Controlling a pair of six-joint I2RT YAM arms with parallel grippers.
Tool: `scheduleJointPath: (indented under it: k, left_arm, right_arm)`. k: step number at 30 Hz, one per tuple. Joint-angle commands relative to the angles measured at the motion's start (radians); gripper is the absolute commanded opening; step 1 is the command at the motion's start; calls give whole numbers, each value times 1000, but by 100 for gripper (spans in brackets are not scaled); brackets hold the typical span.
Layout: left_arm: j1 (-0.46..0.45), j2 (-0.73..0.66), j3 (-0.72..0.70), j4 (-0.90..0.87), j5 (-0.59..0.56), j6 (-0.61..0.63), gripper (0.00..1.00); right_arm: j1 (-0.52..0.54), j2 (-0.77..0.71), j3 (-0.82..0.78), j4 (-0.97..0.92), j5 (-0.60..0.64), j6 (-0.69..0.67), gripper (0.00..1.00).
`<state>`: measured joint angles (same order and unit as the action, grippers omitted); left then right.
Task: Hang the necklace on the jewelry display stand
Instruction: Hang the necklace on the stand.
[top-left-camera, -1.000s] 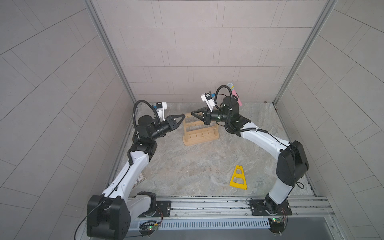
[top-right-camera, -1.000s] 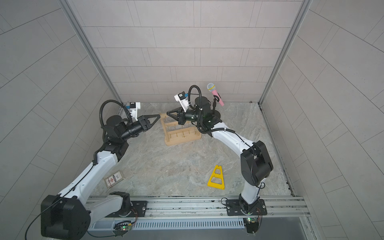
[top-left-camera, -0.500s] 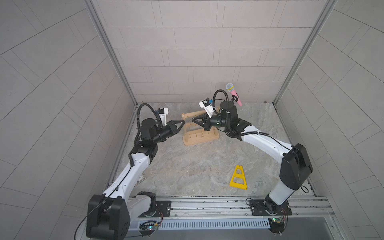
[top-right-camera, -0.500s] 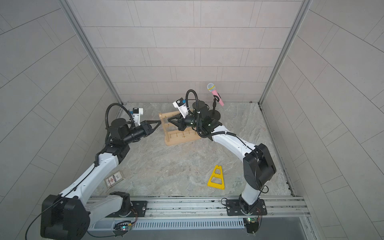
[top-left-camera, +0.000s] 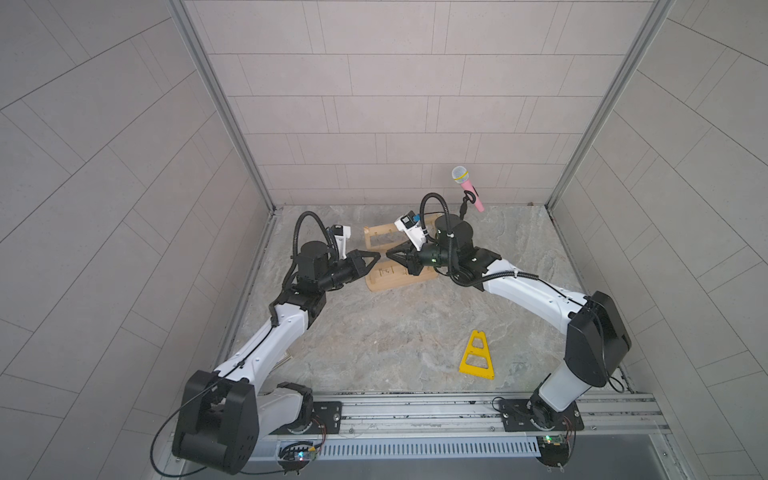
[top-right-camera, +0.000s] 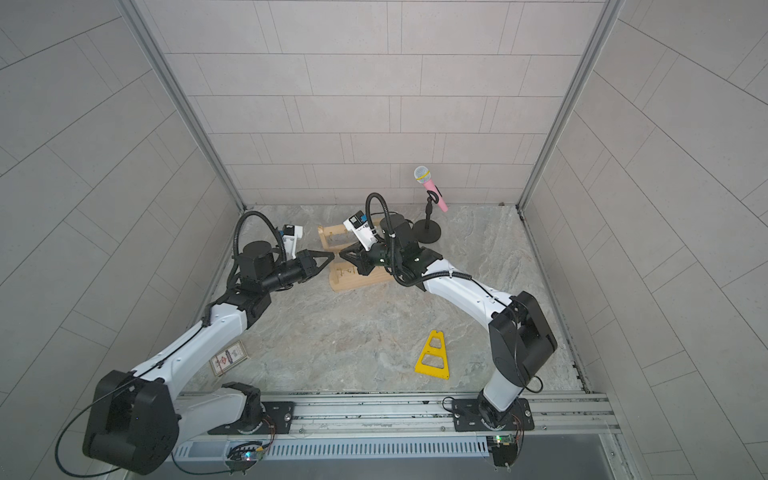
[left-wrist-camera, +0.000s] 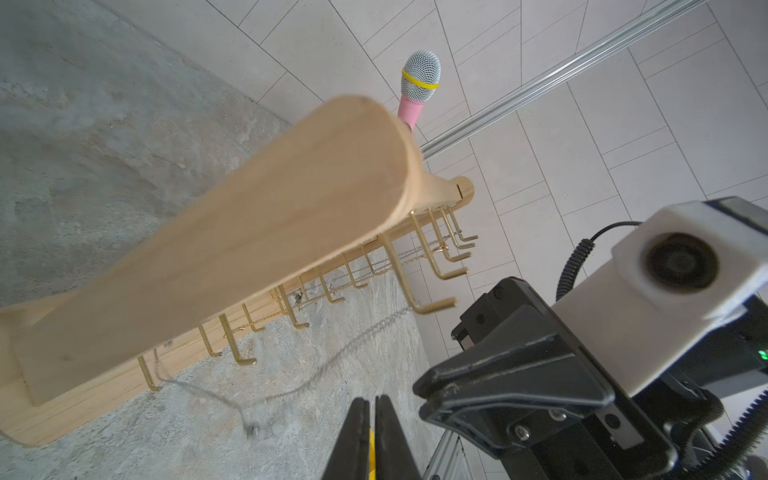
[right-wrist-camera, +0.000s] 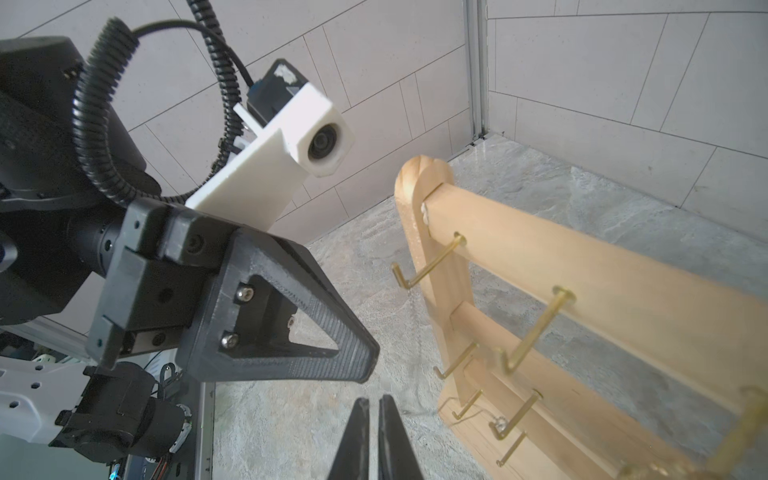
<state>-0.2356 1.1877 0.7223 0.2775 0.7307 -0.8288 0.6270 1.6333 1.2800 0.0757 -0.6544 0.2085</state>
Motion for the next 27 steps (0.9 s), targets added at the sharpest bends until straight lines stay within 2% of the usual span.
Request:
scheduleJointPath:
  k: [1, 8, 16, 21, 27]
  left_arm:
    - [-1, 14, -13, 16, -41, 22, 9]
    - [-2, 9, -17, -9, -70, 40, 9]
    - [-20, -93, -1, -185, -207, 162, 16]
    - [-56, -80, 16, -186, -263, 190, 21]
    - [-105, -50, 48, -150, -341, 204, 24]
  right_arm:
    - [4, -56, -28, -1, 30, -32, 10]
    - [3, -99, -105, 32, 95, -9, 12]
    - [4, -118, -181, 83, 170, 21, 16]
    - [20, -109, -221, 192, 196, 63, 17]
    - [40, -102, -226, 238, 228, 62, 17]
